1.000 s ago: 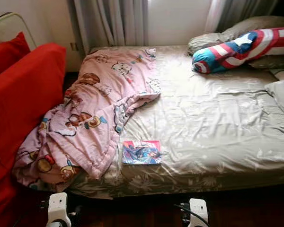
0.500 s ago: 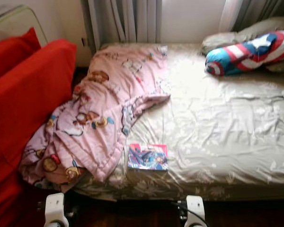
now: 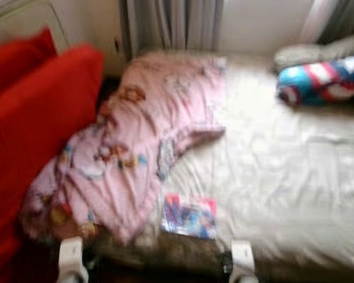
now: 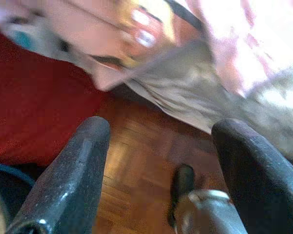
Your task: Clean up the room
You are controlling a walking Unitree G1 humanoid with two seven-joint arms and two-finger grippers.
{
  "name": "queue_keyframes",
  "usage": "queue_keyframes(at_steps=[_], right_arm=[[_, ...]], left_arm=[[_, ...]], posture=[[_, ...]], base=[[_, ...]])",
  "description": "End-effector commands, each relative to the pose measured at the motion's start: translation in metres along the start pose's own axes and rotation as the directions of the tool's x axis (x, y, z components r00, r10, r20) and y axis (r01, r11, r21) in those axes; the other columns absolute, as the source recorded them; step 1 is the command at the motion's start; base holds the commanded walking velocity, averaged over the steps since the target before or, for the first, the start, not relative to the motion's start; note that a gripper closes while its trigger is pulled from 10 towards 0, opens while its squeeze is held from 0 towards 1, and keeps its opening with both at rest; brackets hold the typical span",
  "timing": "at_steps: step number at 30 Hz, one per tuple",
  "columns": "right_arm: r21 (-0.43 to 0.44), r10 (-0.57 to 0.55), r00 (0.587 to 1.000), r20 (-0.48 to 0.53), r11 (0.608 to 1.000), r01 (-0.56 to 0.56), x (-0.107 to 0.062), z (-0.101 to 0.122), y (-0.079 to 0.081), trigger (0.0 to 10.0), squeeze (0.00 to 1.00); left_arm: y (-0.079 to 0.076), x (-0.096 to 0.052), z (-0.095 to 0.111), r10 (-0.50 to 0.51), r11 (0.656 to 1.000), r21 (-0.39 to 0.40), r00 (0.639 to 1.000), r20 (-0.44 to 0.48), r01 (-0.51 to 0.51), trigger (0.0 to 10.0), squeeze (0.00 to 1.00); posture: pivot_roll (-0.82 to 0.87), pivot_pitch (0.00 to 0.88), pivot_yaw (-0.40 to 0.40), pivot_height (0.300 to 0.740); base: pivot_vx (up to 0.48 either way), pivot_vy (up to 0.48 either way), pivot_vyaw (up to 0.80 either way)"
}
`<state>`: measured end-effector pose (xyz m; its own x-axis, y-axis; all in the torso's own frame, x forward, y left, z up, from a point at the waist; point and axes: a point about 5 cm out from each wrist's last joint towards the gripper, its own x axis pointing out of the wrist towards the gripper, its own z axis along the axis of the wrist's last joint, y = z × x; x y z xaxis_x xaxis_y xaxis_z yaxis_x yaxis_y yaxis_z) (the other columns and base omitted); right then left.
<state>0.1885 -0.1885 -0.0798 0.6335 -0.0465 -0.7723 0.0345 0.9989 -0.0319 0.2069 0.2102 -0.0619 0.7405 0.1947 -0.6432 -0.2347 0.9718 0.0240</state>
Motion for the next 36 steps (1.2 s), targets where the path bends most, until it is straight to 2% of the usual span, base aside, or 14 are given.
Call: queue_keyframes(at_steps=[1, 8, 13, 16, 19, 20, 22, 29, 30, 31, 32, 33, 35, 36], right_arm=[[-0.001, -0.023, 1.0, -0.013, 1.0, 0.023, -0.003, -0.007, -0.014, 10.0, 0.0], [0.025, -0.03, 1.0, 0.008, 0.999, 0.03, -0.002, 0.0, -0.015, 10.0, 0.0], [0.036, -0.022, 0.996, 0.091, 0.999, 0.019, 0.002, 0.021, -0.012, 10.0, 0.0], [0.023, 0.009, 0.983, 0.183, 1.0, -0.013, 0.003, 0.04, -0.008, 10.0, 0.0], [0.021, 0.034, 0.954, 0.296, 0.999, -0.043, 0.003, 0.063, -0.006, 10.0, 0.0], [0.021, 0.046, 0.931, 0.363, 0.998, -0.057, 0.002, 0.075, -0.005, 10.0, 0.0], [0.017, 0.055, 0.904, 0.424, 0.997, -0.069, -0.001, 0.085, -0.003, 10.0, 0.0], [0.009, 0.067, 0.853, 0.517, 0.997, -0.083, -0.007, 0.089, 0.002, 10.0, 0.0], [0.009, 0.072, 0.845, 0.529, 0.996, -0.09, -0.009, 0.089, 0.004, 10.0, 0.0], [0.006, 0.077, 0.841, 0.535, 0.995, -0.095, -0.009, 0.088, 0.006, 10.0, 0.0], [0.006, 0.077, 0.841, 0.535, 0.995, -0.095, -0.009, 0.088, 0.006, 10.0, 0.0], [0.012, 0.078, 0.849, 0.523, 0.995, -0.099, -0.008, 0.084, 0.008, 10.0, 0.0], [0.02, 0.074, 0.863, 0.5, 0.995, -0.097, -0.007, 0.081, 0.009, 10.0, 0.0], [0.032, 0.07, 0.864, 0.499, 0.995, -0.099, -0.007, 0.081, 0.009, 10.0, 0.0]], left_arm=[[-0.003, -0.003, -0.009, -0.011, 1.0, -0.012, 1.0, -0.022, 0.01, 10.0, 0.0], [-0.004, -0.003, -0.007, -0.034, 0.999, -0.003, 0.999, -0.003, 0.034, 10.0, 0.0], [-0.005, -0.003, -0.002, -0.073, 0.997, 0.004, 0.996, 0.041, 0.073, 10.0, 0.0], [-0.007, -0.004, 0.0, -0.09, 0.996, -0.004, 0.993, 0.079, 0.09, 10.0, 0.0], [-0.008, -0.005, 0.003, -0.101, 0.994, -0.022, 0.986, 0.131, 0.104, 10.0, 0.0], [-0.009, -0.006, 0.005, -0.112, 0.993, -0.025, 0.98, 0.164, 0.118, 10.0, 0.0], [-0.01, -0.008, 0.007, -0.123, 0.991, -0.028, 0.973, 0.195, 0.131, 10.0, 0.0], [-0.009, -0.012, 0.006, -0.127, 0.989, -0.037, 0.961, 0.246, 0.14, 10.0, 0.0], [-0.009, -0.012, 0.01, -0.127, 0.989, -0.036, 0.953, 0.275, 0.142, 10.0, 0.0], [-0.007, -0.013, 0.027, -0.126, 0.989, -0.027, 0.924, 0.361, 0.145, 10.0, 0.0], [-0.007, -0.013, 0.027, -0.126, 0.989, -0.027, 0.924, 0.361, 0.145, 10.0, 0.0], [-0.008, -0.02, 0.053, -0.121, 0.989, -0.02, 0.864, 0.489, 0.15, 10.0, 0.0], [-0.01, -0.022, 0.063, -0.123, 0.987, -0.021, 0.84, 0.529, 0.158, 10.0, 0.0], [-0.01, -0.02, 0.065, -0.127, 0.986, -0.022, 0.84, 0.528, 0.162, 10.0, 0.0]], posture=[[-0.02, 0.078, -0.008, 0.74], [-0.02, 0.081, -0.009, 0.74], [-0.02, 0.077, -0.008, 0.74], [-0.03, 0.081, -0.016, 0.74], [-0.03, 0.083, -0.015, 0.74], [-0.04, 0.087, -0.013, 0.74], [-0.04, 0.086, -0.013, 0.74], [-0.06, 0.077, -0.009, 0.74], [-0.06, 0.076, -0.008, 0.74], [-0.06, 0.076, -0.008, 0.74], [-0.06, 0.076, -0.008, 0.74], [-0.05, 0.069, -0.009, 0.74], [-0.05, 0.067, -0.009, 0.732], [-0.06, 0.062, -0.006, 0.722]], base=[[0.0, 0.0, 0.8], [0.0, 0.0, 0.0], [0.0, 0.0, 0.0], [0.0, 0.0, 0.0], [0.0, 0.0, 0.0], [0.0, 0.0, 0.0], [0.0, 0.0, 0.0], [0.0, 0.0, 0.0], [0.0, 0.0, 0.0], [0.0, 0.0, 0.0], [0.0, 0.0, 0.0], [0.0, 0.0, 0.0], [0.0, 0.0, 0.0], [0.0, 0.0, 0.0]])
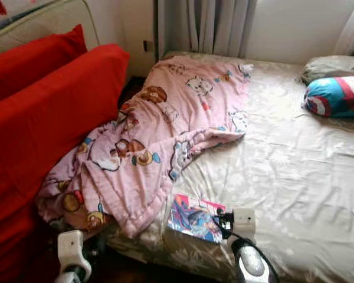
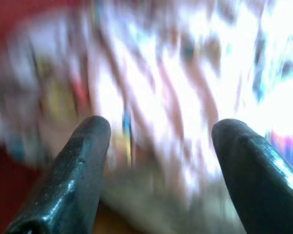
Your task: Clean up the room
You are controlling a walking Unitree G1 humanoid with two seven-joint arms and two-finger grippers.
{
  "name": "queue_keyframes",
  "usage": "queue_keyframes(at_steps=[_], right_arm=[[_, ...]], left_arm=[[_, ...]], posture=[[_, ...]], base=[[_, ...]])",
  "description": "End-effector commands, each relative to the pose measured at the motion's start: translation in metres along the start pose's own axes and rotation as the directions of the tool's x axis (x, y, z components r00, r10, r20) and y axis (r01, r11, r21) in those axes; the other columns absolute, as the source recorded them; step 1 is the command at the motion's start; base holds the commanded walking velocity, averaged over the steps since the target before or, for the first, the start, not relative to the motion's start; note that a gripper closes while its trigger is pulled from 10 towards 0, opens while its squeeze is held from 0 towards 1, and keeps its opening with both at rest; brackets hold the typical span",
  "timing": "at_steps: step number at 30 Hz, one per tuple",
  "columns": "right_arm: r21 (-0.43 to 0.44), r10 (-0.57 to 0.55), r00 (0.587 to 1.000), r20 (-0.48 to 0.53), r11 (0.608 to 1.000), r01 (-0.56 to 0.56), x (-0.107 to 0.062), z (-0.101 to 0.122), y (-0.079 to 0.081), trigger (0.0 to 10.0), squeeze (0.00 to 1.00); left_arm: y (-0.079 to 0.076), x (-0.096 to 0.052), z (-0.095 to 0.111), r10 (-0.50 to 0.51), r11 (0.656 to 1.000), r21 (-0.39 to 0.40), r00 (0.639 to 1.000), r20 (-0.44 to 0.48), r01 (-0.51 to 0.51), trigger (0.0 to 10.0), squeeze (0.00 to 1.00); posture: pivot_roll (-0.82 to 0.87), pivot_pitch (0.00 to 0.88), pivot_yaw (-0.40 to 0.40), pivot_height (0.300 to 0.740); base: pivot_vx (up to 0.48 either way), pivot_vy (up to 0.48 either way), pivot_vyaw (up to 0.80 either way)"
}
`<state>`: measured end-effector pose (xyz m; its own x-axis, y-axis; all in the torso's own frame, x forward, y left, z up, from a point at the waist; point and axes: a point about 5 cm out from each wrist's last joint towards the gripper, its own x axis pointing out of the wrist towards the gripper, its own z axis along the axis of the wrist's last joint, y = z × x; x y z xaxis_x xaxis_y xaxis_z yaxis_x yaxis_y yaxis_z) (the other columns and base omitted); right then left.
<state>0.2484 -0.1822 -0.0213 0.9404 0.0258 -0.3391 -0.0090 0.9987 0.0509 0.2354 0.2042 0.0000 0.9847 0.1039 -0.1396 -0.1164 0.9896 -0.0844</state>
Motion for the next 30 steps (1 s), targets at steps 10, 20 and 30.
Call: queue_keyframes(at_steps=[10, 20, 30], right_arm=[[-0.015, 0.006, 0.999, 0.032, 1.0, -0.005, 0.001, 0.006, 0.001, 10.0, 0.0], [-0.014, 0.025, 1.0, 0.018, 1.0, -0.024, 0.001, 0.003, 0.006, 10.0, 0.0], [-0.001, 0.059, 0.998, -0.009, 0.998, -0.059, 0.003, 0.001, 0.014, 10.0, 0.0]], left_arm=[[-0.003, 0.0, 0.007, -0.01, 1.0, -0.015, 1.0, 0.028, 0.01, 10.0, 0.0], [-0.006, -0.003, 0.01, -0.021, 1.0, -0.015, 1.0, 0.022, 0.021, 10.0, 0.0], [-0.005, -0.002, 0.015, -0.013, 1.0, -0.02, 1.0, 0.013, 0.013, 10.0, 0.0]], posture=[[-0.06, 0.05, 0.0, 0.682], [-0.06, 0.059, -0.002, 0.682], [-0.05, 0.087, -0.002, 0.657]], base=[[0.0, 0.0, 0.0], [0.0, 0.0, 0.0], [0.0, 0.0, 0.0]])
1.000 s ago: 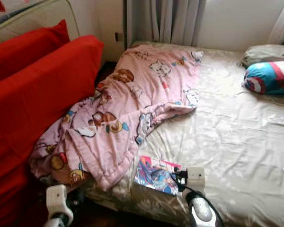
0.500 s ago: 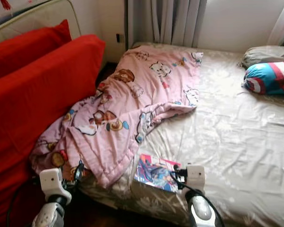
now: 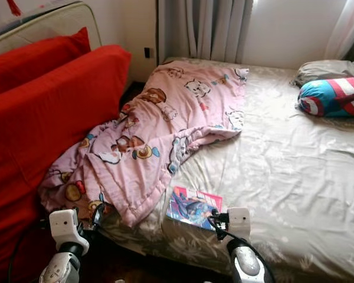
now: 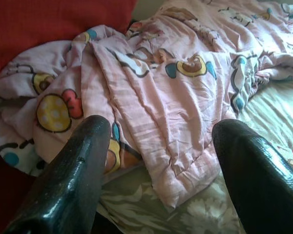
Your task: Clean up the room
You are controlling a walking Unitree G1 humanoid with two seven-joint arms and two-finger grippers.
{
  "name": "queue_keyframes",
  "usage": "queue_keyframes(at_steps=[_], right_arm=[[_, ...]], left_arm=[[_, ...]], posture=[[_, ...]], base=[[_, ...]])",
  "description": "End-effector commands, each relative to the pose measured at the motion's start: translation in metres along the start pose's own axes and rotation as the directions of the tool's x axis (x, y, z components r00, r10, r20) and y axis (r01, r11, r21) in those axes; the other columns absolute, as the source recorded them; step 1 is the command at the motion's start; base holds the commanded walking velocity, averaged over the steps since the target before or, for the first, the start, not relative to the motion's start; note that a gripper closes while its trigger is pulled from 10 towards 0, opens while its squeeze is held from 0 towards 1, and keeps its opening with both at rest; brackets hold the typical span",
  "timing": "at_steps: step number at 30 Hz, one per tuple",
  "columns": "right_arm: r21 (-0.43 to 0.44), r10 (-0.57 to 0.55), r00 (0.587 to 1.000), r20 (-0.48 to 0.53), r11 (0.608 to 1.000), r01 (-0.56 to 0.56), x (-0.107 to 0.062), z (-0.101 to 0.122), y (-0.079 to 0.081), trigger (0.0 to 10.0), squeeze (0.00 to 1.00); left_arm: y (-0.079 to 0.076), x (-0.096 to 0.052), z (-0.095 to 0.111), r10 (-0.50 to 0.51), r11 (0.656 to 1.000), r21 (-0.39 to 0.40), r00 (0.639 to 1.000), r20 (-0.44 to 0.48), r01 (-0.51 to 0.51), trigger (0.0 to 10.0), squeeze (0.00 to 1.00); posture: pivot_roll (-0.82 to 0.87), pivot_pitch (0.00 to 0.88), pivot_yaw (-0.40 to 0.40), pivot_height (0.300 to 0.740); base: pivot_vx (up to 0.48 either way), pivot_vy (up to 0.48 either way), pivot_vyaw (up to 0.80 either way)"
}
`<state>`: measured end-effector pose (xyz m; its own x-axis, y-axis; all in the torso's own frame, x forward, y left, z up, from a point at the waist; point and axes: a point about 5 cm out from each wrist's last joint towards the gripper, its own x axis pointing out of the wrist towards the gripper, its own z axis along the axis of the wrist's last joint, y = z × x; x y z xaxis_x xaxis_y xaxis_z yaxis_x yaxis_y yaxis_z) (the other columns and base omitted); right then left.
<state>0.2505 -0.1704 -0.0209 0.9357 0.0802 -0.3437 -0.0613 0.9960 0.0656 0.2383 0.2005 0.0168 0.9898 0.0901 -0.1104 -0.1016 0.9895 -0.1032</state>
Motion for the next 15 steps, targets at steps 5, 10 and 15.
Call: queue_keyframes(at_steps=[5, 10, 15], right_arm=[[0.0, 0.008, 1.0, 0.0, 1.0, -0.008, 0.0024, 0.002, 0.0033, 10.0, 0.0], [0.0, 0.009, 1.0, -0.005, 1.0, -0.009, 0.003, 0.002, 0.0041, 10.0, 0.0], [0.002, 0.009, 1.0, -0.017, 1.0, -0.009, 0.0031, 0.0002, 0.0055, 10.0, 0.0]], left_arm=[[0.0, -0.0024, -0.0018, 0.004, 1.0, -0.001, 1.0, -0.02, -0.004, 10.0, 0.0], [0.0002, -0.0032, -0.0026, 0.003, 1.0, 0.001, 1.0, -0.029, -0.003, 10.0, 0.0], [-0.0004, -0.0039, -0.0028, 0.0, 1.0, 0.0, 0.999, -0.042, 0.0, 10.0, 0.0]], posture=[[-0.05, 0.09, 0.0, 0.657], [-0.04, 0.097, 0.002, 0.657], [-0.04, 0.098, 0.004, 0.657]], base=[[0.0, 0.0, 0.0], [0.0, 0.0, 0.0], [0.0, 0.0, 0.0]])
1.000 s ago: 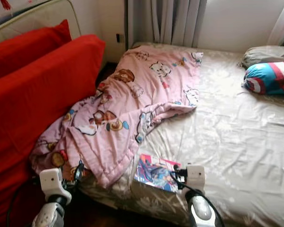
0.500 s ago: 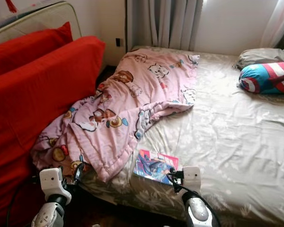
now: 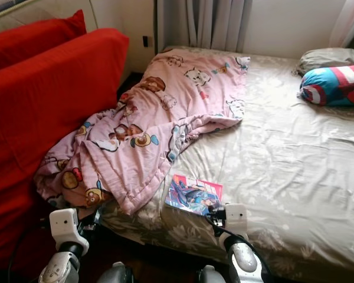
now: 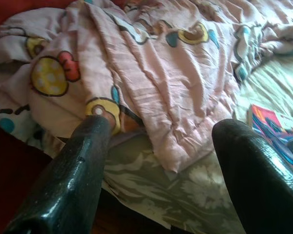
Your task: Clean up the room
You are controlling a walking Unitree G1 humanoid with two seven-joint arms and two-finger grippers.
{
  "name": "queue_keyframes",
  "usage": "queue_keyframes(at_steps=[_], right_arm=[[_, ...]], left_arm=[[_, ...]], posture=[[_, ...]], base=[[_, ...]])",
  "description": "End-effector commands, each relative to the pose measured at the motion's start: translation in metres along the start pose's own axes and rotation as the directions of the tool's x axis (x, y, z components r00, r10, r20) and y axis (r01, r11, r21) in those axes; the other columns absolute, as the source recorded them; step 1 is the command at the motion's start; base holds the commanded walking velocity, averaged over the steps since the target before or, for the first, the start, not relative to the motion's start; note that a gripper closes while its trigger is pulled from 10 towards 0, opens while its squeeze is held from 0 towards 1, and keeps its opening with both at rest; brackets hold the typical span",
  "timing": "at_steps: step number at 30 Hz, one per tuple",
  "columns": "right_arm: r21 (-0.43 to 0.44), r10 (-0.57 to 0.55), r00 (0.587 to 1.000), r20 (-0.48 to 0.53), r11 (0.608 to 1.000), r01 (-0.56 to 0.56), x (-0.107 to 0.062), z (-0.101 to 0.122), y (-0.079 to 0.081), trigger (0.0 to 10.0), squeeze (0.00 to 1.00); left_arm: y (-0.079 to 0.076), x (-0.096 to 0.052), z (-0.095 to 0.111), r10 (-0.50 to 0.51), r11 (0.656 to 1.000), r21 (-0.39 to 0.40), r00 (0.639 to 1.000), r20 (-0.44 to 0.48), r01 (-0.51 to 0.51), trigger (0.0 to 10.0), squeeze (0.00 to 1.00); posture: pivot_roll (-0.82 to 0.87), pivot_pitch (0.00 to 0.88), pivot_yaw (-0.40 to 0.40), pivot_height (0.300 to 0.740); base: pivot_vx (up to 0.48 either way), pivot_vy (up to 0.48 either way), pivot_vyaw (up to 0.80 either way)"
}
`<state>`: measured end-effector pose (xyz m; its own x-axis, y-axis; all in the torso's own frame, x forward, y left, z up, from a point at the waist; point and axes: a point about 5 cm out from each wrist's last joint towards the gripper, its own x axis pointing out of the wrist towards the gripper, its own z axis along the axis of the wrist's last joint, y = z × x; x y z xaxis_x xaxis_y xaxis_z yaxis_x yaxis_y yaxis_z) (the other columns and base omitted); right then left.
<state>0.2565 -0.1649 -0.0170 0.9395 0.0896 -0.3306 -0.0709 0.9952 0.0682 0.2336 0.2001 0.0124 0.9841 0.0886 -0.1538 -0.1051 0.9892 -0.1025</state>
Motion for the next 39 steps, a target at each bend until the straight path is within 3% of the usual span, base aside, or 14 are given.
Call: queue_keyframes(at_steps=[1, 25, 39], right_arm=[[0.003, -0.001, 1.0, -0.03, 1.0, 0.001, -0.0017, -0.0054, 0.0002, 10.0, 0.0], [0.005, 0.022, 0.999, -0.044, 1.0, -0.022, 0.0013, -0.0047, 0.0048, 10.0, 0.0], [0.002, 0.035, 0.998, -0.061, 0.999, -0.035, 0.0008, -0.0076, 0.0059, 10.0, 0.0]], left_arm=[[-0.001, 0.0002, 0.0021, -0.003, 1.0, 0.0, 1.0, 0.002, 0.003, 10.0, 0.0], [-0.0091, -0.0015, -0.0003, -0.042, 0.999, 0.001, 0.999, -0.028, 0.042, 10.0, 0.0], [-0.0051, -0.0026, -0.0064, -0.037, 0.999, 0.003, 0.998, -0.054, 0.037, 10.0, 0.0]], posture=[[-0.04, 0.098, 0.004, 0.657], [-0.04, 0.102, 0.003, 0.642], [-0.04, 0.104, 0.004, 0.642]], base=[[0.0, 0.0, 0.0], [0.0, 0.0, 0.0], [0.353, 0.0, 0.0]])
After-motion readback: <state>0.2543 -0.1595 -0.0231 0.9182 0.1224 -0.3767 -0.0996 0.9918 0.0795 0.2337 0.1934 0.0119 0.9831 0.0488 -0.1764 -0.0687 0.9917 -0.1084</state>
